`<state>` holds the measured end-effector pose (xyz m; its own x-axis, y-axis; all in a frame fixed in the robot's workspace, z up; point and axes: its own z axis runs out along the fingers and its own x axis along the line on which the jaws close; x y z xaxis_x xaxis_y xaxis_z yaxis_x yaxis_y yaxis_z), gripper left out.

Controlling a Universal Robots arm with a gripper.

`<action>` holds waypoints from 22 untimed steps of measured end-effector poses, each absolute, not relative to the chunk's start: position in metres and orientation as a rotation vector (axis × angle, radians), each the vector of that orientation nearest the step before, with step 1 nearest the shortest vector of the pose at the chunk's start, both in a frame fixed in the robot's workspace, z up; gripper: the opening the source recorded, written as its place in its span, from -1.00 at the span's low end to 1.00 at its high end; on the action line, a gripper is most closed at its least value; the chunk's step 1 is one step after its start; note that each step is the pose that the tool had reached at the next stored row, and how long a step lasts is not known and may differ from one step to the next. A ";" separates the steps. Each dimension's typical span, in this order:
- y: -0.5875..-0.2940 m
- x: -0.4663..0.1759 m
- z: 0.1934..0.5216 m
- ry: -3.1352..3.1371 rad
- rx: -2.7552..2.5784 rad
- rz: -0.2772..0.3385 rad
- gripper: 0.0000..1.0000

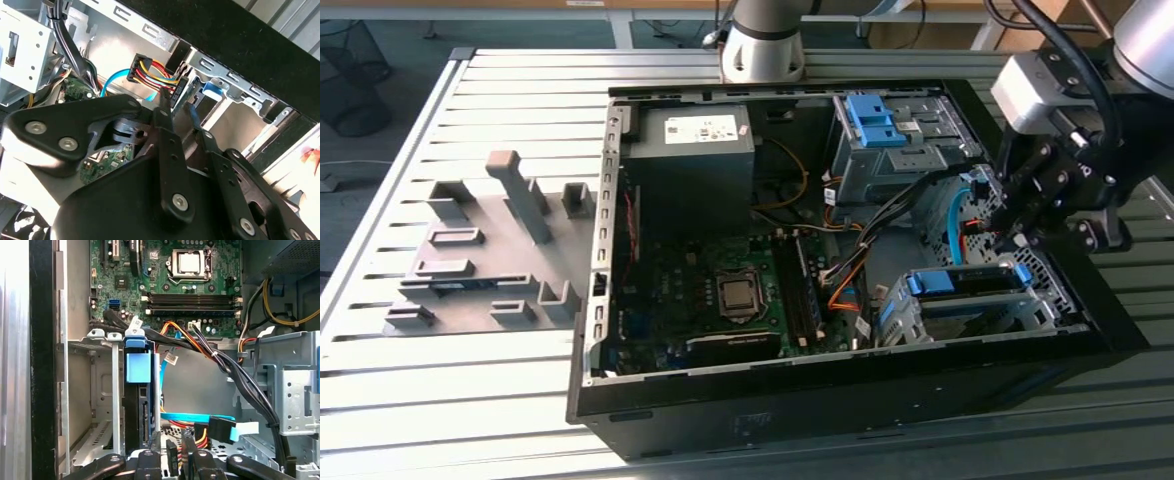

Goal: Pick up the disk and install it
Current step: 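Insert the first disk wire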

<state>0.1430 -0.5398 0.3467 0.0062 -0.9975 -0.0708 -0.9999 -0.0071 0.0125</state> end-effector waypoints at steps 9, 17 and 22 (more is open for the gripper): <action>-0.543 0.141 0.346 2.179 -2.203 0.091 -0.67; -0.555 0.129 0.344 2.168 -2.196 0.070 -0.67; -0.555 0.121 0.342 2.151 -2.184 0.037 -0.67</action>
